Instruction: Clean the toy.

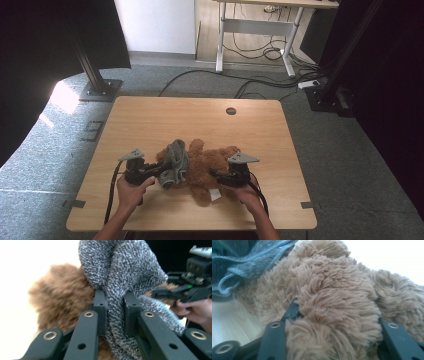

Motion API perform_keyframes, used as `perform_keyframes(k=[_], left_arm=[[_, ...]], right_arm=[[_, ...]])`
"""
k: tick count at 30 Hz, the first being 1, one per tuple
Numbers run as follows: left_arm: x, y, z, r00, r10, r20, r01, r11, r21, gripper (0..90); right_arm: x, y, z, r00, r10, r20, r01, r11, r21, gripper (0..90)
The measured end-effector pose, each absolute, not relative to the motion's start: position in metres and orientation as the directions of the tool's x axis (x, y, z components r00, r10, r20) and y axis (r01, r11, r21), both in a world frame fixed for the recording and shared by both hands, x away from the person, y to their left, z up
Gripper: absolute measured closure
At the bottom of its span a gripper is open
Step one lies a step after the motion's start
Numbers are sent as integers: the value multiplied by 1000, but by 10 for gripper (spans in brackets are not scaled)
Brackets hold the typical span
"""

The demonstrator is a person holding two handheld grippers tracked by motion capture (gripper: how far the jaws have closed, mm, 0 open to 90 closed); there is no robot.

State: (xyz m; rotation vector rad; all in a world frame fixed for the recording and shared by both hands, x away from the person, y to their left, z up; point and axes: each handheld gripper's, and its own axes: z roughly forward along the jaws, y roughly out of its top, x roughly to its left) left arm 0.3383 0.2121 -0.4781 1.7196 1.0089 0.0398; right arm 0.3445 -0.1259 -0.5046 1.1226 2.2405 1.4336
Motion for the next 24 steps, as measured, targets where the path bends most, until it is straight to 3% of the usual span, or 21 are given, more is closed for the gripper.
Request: perform_keyframes(k=[5,9,15,24], left_arm=[[353,180,-455,685,568,-456,593,-70,802,758],[368,139,-443,714,567,-411,577,-145,804,756],[386,96,-447,709,563,-426,617,-202,761,752],[391,94,-459,681,580,-446,666,-239,707,750]], right_arm=[[342,-127,-510,-665,727,173,438,193,878,494],[338,-126,-510,-667,730,149,417,199,887,495],[331,-123,-511,-675,734,74,360,239,902,502],[323,-119,-514,-680,733,-30,298,313,902,517]])
